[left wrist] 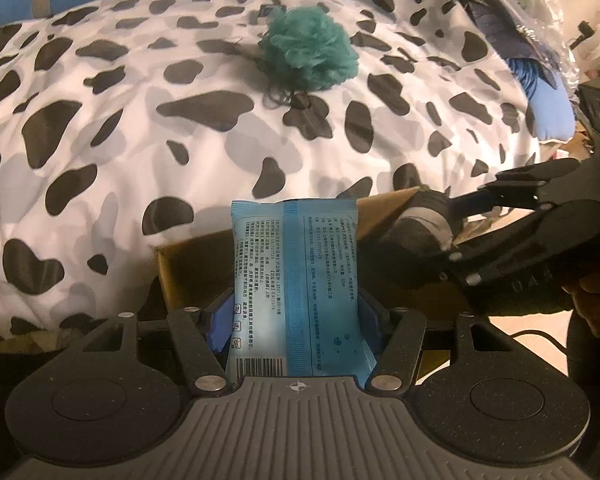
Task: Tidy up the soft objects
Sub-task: 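Carry the packet and the roll over the box with both grippers, then open both grippers to drop the packet and roll into the box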
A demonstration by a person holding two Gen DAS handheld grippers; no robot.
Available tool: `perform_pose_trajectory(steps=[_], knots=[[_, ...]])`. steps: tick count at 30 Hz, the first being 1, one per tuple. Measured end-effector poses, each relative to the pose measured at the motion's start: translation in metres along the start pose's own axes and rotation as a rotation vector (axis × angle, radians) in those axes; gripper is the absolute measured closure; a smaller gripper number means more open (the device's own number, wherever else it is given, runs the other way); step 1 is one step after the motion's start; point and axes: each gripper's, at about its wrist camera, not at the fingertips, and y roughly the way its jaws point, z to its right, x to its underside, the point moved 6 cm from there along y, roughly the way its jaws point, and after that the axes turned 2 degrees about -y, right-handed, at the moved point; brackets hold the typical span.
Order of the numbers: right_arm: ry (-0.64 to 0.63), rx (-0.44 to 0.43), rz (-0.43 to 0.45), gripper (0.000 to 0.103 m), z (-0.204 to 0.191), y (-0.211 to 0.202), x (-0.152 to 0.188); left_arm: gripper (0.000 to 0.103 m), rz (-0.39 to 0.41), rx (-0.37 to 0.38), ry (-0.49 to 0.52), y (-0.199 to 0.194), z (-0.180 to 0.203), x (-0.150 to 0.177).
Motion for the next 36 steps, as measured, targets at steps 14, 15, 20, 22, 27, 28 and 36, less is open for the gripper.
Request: perform_pose_trajectory(steps=[14, 15, 20, 22, 27, 28, 36], knots=[[-0.021, 0.047, -0.059, 0.000, 0.001, 0.009, 0.007, 0.025, -0.062, -0.066, -0.032, 0.011, -0.008, 0.003], [-0.021, 0.048, -0.061, 0.000, 0.001, 0.009, 0.007, 0.025, -0.061, -0.068, -0.031, 0.011, -0.008, 0.003], [-0.023, 0.048, -0.055, 0.000, 0.001, 0.008, 0.006, 0.025, -0.057, -0.066, -0.034, 0.011, -0.009, 0.002], [-0.018, 0.049, -0.047, 0.000, 0.001, 0.007, 0.005, 0.025, -0.056, -0.065, -0.036, 0.011, -0.009, 0.001], [-0.001, 0.062, -0.032, 0.000, 0.005, 0.004, 0.003, 0.025, -0.048, -0.064, -0.040, 0.010, -0.009, 0.000], [0.001, 0.064, -0.028, 0.000, 0.006, 0.004, 0.002, 0.025, -0.047, -0.064, -0.042, 0.010, -0.009, 0.000], [0.011, 0.072, -0.004, 0.000, 0.008, 0.000, 0.000, 0.025, -0.038, -0.063, -0.038, 0.009, -0.008, 0.000]])
